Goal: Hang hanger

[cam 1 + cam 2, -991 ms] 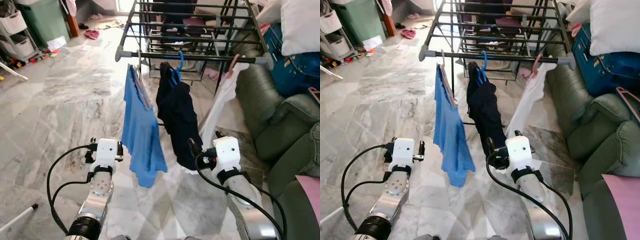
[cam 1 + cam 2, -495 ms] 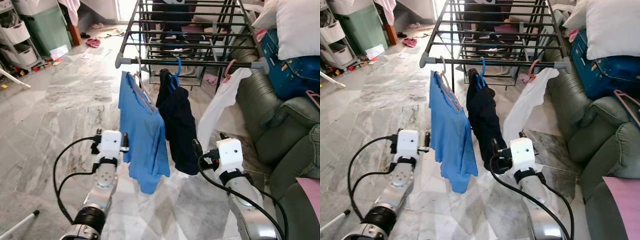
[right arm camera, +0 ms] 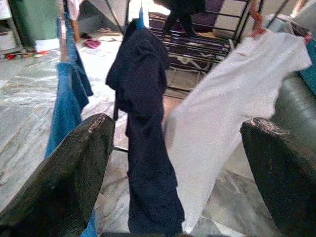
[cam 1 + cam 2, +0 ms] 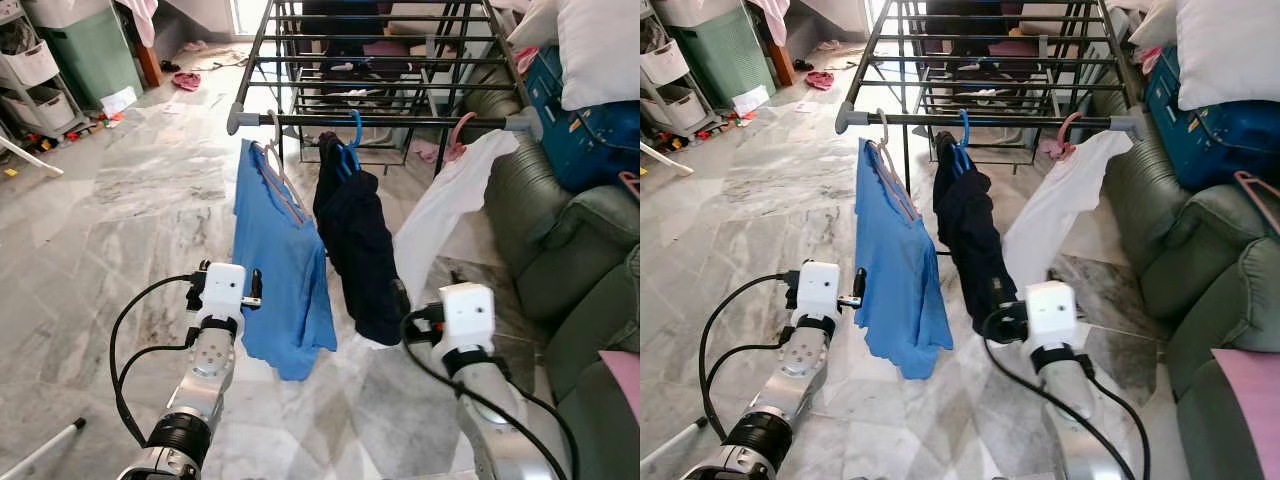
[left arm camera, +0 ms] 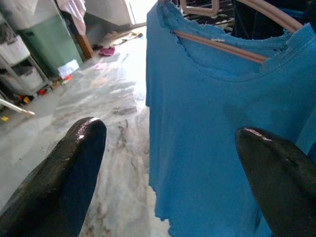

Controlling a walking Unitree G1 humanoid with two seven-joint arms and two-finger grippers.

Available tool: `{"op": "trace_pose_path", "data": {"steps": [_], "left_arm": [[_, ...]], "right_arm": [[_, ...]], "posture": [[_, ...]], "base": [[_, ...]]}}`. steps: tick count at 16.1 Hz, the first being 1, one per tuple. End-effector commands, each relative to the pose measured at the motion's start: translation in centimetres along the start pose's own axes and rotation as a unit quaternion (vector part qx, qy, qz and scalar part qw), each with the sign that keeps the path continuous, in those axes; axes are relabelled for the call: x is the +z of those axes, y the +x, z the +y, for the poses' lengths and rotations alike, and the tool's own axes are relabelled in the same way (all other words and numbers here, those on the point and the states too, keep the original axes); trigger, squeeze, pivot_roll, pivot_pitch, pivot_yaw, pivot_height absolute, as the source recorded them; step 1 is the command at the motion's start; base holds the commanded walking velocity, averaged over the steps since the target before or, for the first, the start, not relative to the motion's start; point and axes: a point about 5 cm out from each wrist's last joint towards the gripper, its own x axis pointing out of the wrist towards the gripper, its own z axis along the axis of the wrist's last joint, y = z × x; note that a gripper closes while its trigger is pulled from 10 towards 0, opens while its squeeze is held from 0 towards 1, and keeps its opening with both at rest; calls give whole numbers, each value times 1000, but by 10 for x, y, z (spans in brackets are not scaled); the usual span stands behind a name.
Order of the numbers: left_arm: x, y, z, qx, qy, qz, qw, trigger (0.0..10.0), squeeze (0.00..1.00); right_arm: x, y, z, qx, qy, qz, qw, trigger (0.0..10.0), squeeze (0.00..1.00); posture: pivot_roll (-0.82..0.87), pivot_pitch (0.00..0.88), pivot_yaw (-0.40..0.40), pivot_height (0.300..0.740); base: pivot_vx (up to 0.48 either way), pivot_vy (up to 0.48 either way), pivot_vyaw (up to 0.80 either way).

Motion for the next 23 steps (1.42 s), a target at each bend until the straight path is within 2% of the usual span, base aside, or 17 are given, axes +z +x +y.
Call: {"op": "trace_pose_path", "data": {"steps": [1,3,4,5,6,8,10,12,14,15,17,21,23], "left_arm": [[-9,-6,2,-14,3,10,1000,10000,0],[-23,-12,3,-28,11,34,999,10000,0],[-40,-20,2,-46,16,75,996,10000,0],[-59,-28,0,-53,-2,138,989,10000,0],[-74,-36,-4,-69,-3,187,980,10000,0],[-94,-51,-8,-103,30,250,962,10000,0],[-110,-63,-9,-112,-1,319,941,10000,0],[-122,-74,-1,-97,12,361,928,10000,0],[-129,-81,1,-87,10,391,916,10000,0],[-133,-86,1,-91,19,410,907,10000,0],[-136,-91,0,-95,21,424,901,10000,0],[-138,-94,-1,-96,30,427,899,10000,0],[-138,-93,2,-92,36,429,898,10000,0]], "right_arm": [[-7,-4,-6,-24,-5,11,1000,10000,0],[-16,-8,-8,-42,16,30,999,10000,0],[-33,-10,-10,-46,25,61,997,10000,0],[-57,-11,-12,-48,49,110,992,10000,0],[-76,-13,-12,-43,57,146,987,10000,0],[-108,-20,-8,-31,81,215,973,10000,0],[-132,-27,-3,-21,93,272,958,10000,0],[-150,-34,1,-13,120,327,937,10000,0],[-157,-38,0,-19,152,354,923,10000,0],[-161,-42,-3,-22,155,372,915,10000,0],[-165,-46,-6,-21,150,386,910,10000,0],[-171,-53,-9,-25,156,402,902,10000,0],[-170,-51,-5,-23,169,401,900,10000,0]], "posture": [[-208,115,57,740],[-203,115,53,740],[-205,111,47,740],[-205,110,47,740],[-196,105,48,740],[-198,99,53,740],[-196,85,54,740],[-196,69,54,740],[-185,57,46,740],[-175,42,25,740],[-157,28,8,740],[-134,21,3,740],[-128,21,15,740]], "base": [[0,0,0],[0,0,0],[0,0,0],[0,0,0],[0,0,0],[0,0,0],[0,0,0],[0,0,0],[0,0,0],[0,0,0],[0,0,0],[0,0,0],[0,0,0]]}}
